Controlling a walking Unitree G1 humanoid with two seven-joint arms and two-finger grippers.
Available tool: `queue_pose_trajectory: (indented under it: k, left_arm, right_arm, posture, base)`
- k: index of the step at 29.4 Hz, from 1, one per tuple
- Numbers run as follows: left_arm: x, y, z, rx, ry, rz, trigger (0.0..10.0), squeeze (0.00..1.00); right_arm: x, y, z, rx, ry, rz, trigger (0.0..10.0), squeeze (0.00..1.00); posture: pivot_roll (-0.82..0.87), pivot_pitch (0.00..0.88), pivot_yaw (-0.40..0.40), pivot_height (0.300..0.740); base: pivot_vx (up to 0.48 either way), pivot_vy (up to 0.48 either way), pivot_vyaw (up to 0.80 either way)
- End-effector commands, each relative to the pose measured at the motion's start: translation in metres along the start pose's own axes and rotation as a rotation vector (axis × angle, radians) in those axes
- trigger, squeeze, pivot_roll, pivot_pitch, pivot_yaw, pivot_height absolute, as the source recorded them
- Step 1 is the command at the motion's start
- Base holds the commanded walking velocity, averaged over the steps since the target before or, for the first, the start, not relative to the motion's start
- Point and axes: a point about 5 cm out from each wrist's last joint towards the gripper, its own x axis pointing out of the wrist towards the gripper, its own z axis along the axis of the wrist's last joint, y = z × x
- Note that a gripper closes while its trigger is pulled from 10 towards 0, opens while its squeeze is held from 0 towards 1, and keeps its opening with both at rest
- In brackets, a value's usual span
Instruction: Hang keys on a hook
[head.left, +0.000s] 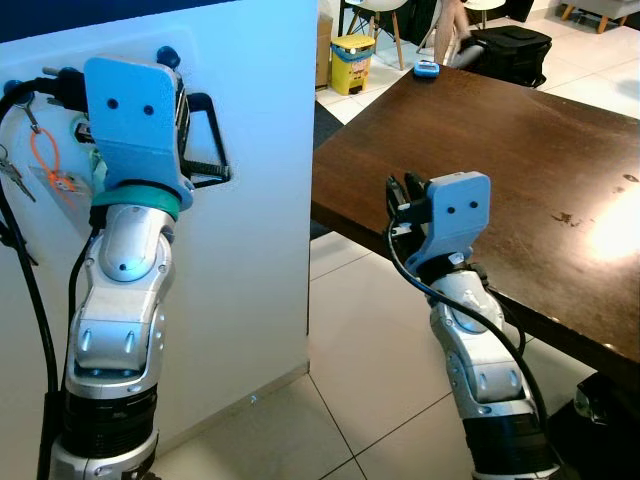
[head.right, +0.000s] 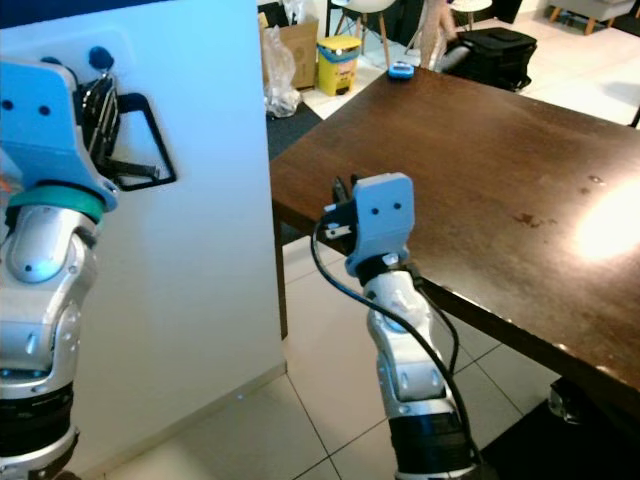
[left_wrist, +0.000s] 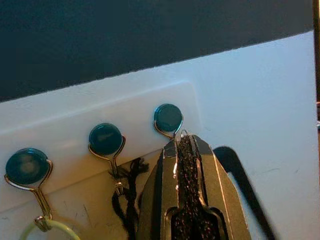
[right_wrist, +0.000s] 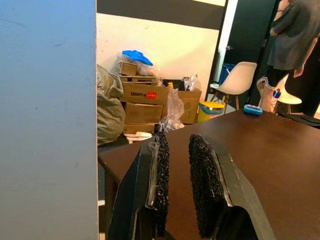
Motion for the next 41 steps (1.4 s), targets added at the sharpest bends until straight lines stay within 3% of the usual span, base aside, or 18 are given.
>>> queue_pose_trajectory:
  k: [1,17,27,28,37,38,41]
  left_arm:
    - [-0.001,0.005,-0.008,0.023,0.023,0.024,10.0,0.0]
    - [0.001,0.001,-0.017,0.058,0.075,0.018,10.0,0.0]
    - [-0.003,-0.011,-0.023,0.082,0.11,-0.083,10.0,0.0]
    - [-0.004,-0.012,-0.022,0.055,0.105,-0.093,10.0,1.0]
    - [-0.009,-0.011,-0.017,-0.037,0.094,-0.094,10.0,1.0]
    - [-0.015,-0.011,-0.015,-0.088,0.092,-0.121,10.0,0.0]
    - [-0.027,-0.012,-0.012,-0.16,0.098,-0.156,10.0,0.0]
  right_arm:
    - [-0.001,0.003,-0.003,0.002,0.008,0.009,10.0,0.0]
    - [-0.001,0.003,-0.003,0.0,0.006,0.008,10.0,0.0]
    - [-0.002,0.003,-0.004,0.001,0.008,0.006,10.0,0.0]
    - [-0.001,0.003,-0.003,0.002,0.006,0.006,10.0,0.0]
    - [-0.002,0.003,-0.004,0.002,0.011,0.004,10.0,0.0]
    - [-0.003,0.003,-0.005,0.003,0.015,0.003,10.0,0.0]
    - [-0.005,0.004,-0.008,0.006,0.025,0.004,10.0,0.0]
  posture:
    - [-0.12,0.064,0.107,0.74]
    - [-0.12,0.066,0.109,0.74]
    - [-0.12,0.066,0.109,0.74]
    - [-0.11,0.07,0.11,0.74]
    - [-0.11,0.078,0.113,0.74]
    - [-0.11,0.081,0.115,0.74]
    - [-0.11,0.086,0.113,0.74]
  base:
    - [0.0,0.0,0.0]
    - [0.0,0.0,0.0]
    - [0.0,0.0,0.0]
    - [0.0,0.0,0.0]
    - [0.0,0.0,0.0]
    - [0.0,0.0,0.0]
    - [0.0,0.0,0.0]
